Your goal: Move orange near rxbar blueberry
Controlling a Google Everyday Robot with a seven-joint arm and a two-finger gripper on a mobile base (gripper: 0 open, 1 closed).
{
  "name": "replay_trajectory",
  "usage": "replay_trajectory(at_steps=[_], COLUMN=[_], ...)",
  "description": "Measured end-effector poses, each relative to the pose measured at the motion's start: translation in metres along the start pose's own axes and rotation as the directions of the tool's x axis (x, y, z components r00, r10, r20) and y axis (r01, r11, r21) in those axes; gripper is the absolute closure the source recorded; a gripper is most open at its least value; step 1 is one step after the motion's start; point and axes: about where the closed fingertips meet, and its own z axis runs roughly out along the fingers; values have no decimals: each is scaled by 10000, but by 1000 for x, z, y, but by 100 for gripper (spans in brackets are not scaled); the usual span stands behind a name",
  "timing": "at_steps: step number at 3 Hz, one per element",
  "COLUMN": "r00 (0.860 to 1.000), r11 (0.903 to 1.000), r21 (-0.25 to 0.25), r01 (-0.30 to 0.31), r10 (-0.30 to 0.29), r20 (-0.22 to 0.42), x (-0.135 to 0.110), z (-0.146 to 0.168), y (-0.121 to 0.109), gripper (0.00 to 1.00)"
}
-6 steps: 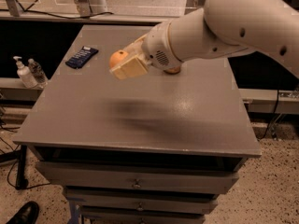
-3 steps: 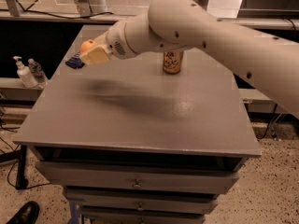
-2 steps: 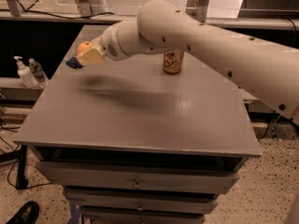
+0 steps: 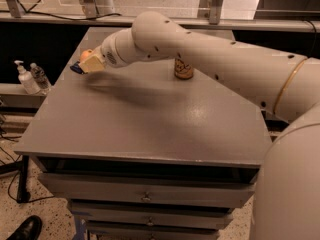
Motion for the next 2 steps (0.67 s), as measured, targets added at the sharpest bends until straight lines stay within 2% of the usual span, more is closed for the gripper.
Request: replay_trajectory(at_steps=[1, 2], r00=[9999, 9997], r11=[9999, 9997], r21=[136, 222], r01=[-42, -39], r10=[43, 45], r20=[-102, -231], x=[4, 8], z=[16, 21], y=[-12, -19], gripper=[100, 84])
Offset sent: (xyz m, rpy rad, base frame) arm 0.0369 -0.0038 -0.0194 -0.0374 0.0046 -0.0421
